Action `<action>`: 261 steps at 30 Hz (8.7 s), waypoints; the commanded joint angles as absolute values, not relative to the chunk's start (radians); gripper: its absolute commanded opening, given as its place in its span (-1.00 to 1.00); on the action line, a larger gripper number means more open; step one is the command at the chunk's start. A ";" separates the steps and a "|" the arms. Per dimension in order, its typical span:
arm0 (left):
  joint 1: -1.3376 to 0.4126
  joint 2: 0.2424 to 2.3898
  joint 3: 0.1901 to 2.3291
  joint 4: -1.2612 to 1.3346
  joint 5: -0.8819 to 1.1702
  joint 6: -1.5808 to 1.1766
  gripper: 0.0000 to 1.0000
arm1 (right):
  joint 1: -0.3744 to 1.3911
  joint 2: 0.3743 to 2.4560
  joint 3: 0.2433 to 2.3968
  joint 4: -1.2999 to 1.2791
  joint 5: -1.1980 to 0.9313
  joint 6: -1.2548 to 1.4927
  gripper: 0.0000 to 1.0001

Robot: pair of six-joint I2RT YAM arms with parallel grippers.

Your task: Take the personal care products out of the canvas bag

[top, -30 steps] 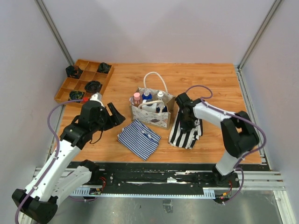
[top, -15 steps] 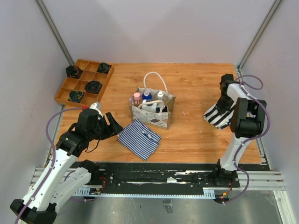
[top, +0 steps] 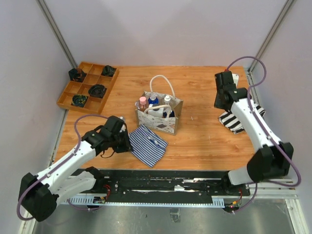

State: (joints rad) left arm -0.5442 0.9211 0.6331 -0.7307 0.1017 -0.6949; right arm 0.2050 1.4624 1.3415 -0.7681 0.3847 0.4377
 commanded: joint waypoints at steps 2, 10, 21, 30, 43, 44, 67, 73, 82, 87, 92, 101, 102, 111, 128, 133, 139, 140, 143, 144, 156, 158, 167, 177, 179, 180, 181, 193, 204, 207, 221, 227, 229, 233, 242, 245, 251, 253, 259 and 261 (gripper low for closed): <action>-0.715 1.059 0.726 -0.582 0.085 -0.768 -0.95 | 0.257 1.276 1.182 -0.728 0.259 0.435 -0.98; -0.763 1.351 0.690 -0.347 0.186 -0.905 -0.99 | 0.262 1.150 1.088 -0.774 0.206 0.431 -0.99; -0.725 1.464 0.752 -0.461 -0.035 -1.102 -0.99 | 0.261 1.025 1.068 -0.808 0.151 0.429 -0.99; -0.150 1.207 0.393 -0.409 0.218 -1.155 -0.99 | 0.261 0.919 1.094 -0.861 0.184 0.394 -0.99; 0.218 0.807 0.708 -0.703 -0.032 -1.036 -0.99 | 0.260 0.868 1.097 -0.893 0.181 0.355 -0.99; 0.211 0.808 0.704 -0.684 0.024 -1.034 -0.99 | 0.260 0.877 1.096 -0.895 0.193 0.356 -0.98; -0.481 1.191 0.488 -0.165 0.274 -1.159 -0.99 | -0.081 1.595 1.217 -0.709 -0.185 0.279 -0.99; -0.481 1.273 0.499 -0.275 0.137 -1.153 -0.99 | -0.081 1.524 1.131 -0.671 -0.218 0.274 -0.99; -0.318 1.219 0.565 -0.554 -0.103 -1.182 -0.99 | -0.083 1.367 1.090 -0.716 -0.224 0.244 -0.98; -0.020 1.102 0.550 -0.647 -0.161 -1.103 -0.99 | -0.083 1.285 1.088 -0.736 -0.247 0.248 -0.98; 0.302 1.022 0.531 -0.645 -0.133 -1.005 -0.99 | -0.084 1.226 1.090 -0.741 -0.239 0.246 -0.98; 0.463 1.057 0.558 -0.599 0.111 -0.886 -0.99 | -0.097 1.241 1.077 -0.752 -0.232 0.244 -0.98; 0.445 1.023 0.558 -0.598 0.123 -0.887 -0.99 | -0.097 1.240 1.072 -0.745 -0.235 0.246 -0.98; 0.131 0.844 0.509 -0.591 0.131 -0.978 -0.99 | -0.097 1.252 1.034 -0.692 -0.294 0.284 -0.99; 0.086 1.180 0.582 -0.666 -0.141 -1.059 -0.99 | 0.008 1.092 0.972 -0.687 -0.309 0.315 -0.99; 0.275 1.315 0.521 -0.606 -0.104 -1.001 -0.99 | 0.007 0.996 0.921 -0.693 -0.390 0.327 -0.98; 0.370 1.372 0.520 -0.611 -0.165 -1.029 -0.99 | 0.009 0.916 0.911 -0.715 -0.404 0.298 -0.98; 0.404 1.362 0.522 -0.616 -0.173 -1.028 -0.99 | 0.009 0.915 0.918 -0.726 -0.412 0.290 -0.99; 0.537 1.338 0.540 -0.634 -0.192 -1.000 -0.99 | 0.009 0.912 0.929 -0.744 -0.435 0.292 -0.98; 0.589 1.332 0.553 -0.646 -0.206 -0.993 -0.99 | 0.009 0.910 0.925 -0.740 -0.446 0.296 -0.98; 0.694 1.054 0.687 -0.640 -0.224 -1.002 -0.99 | 0.015 0.986 0.881 -0.689 -0.382 0.353 -0.98; 0.672 1.011 0.660 -0.589 -0.045 -0.992 -0.99 | 0.015 1.016 0.890 -0.683 -0.316 0.360 -0.99; 0.099 0.799 0.622 -0.464 0.080 -0.980 -0.99 | 0.005 1.354 0.971 -0.622 -0.132 0.396 -0.99; -0.256 0.779 0.671 -0.616 0.065 -0.872 -0.99 | -0.015 1.740 1.237 -0.673 0.093 0.465 -0.99; -0.256 0.773 0.696 -0.646 0.070 -0.828 -0.99 | -0.049 1.791 1.271 -0.676 0.111 0.478 -0.99; -0.256 0.771 0.713 -0.662 0.069 -0.809 -0.99 | -0.066 1.820 1.295 -0.694 0.119 0.480 -0.99; -0.256 0.771 0.727 -0.674 0.072 -0.787 -0.99 | -0.078 1.853 1.328 -0.726 0.151 0.482 -0.99; -0.256 0.736 0.657 -0.681 0.170 -0.718 -0.99 | -0.190 1.909 1.404 -0.971 0.696 0.572 -0.99; -0.259 0.736 0.731 -0.664 0.183 -0.681 -0.71 | 0.431 1.546 1.605 -0.635 0.035 0.296 0.36; -0.259 0.719 0.723 -0.676 0.198 -0.683 -0.48 | 0.535 1.733 1.844 -0.770 0.010 0.258 0.18; -0.258 0.654 0.699 -0.710 0.196 -0.676 -0.04 | 0.704 1.997 2.044 -0.892 0.145 0.241 0.16; -0.259 0.658 0.687 -0.701 0.201 -0.681 -0.03 | 0.724 1.936 1.919 -0.894 0.222 0.291 0.05; -0.259 0.660 0.681 -0.697 0.202 -0.680 -0.02 | 0.724 1.915 1.874 -0.890 0.244 0.304 0.04; -0.259 0.669 0.670 -0.681 0.208 -0.686 -0.02 | 0.724 1.901 1.829 -0.861 0.265 0.291 0.15; -0.259 0.692 0.684 -0.672 0.191 -0.684 -0.02 | 0.723 1.935 1.892 -0.825 0.264 0.265 0.31; -0.259 0.693 0.685 -0.671 0.191 -0.686 -0.02 | 0.724 1.931 1.909 -0.819 0.275 0.255 0.42; -0.259 0.701 0.685 -0.668 0.194 -0.687 -0.01 | 0.724 1.935 1.928 -0.785 0.266 0.240 0.42; -0.259 0.702 0.683 -0.667 0.192 -0.686 -0.01 | 0.724 1.944 1.942 -0.786 0.268 0.239 0.39; -0.259 0.721 0.685 -0.668 0.194 -0.676 -0.01 | 0.724 1.959 1.931 -0.798 0.270 0.255 0.28; -0.259 0.725 0.688 -0.668 0.199 -0.676 -0.01 | 0.724 1.962 1.921 -0.795 0.266 0.256 0.16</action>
State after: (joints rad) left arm -0.2512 0.7170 0.6765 -0.6891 0.1852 -0.6918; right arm 0.7109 1.9472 1.9194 -0.7971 0.2546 0.2539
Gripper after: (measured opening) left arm 0.491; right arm 0.632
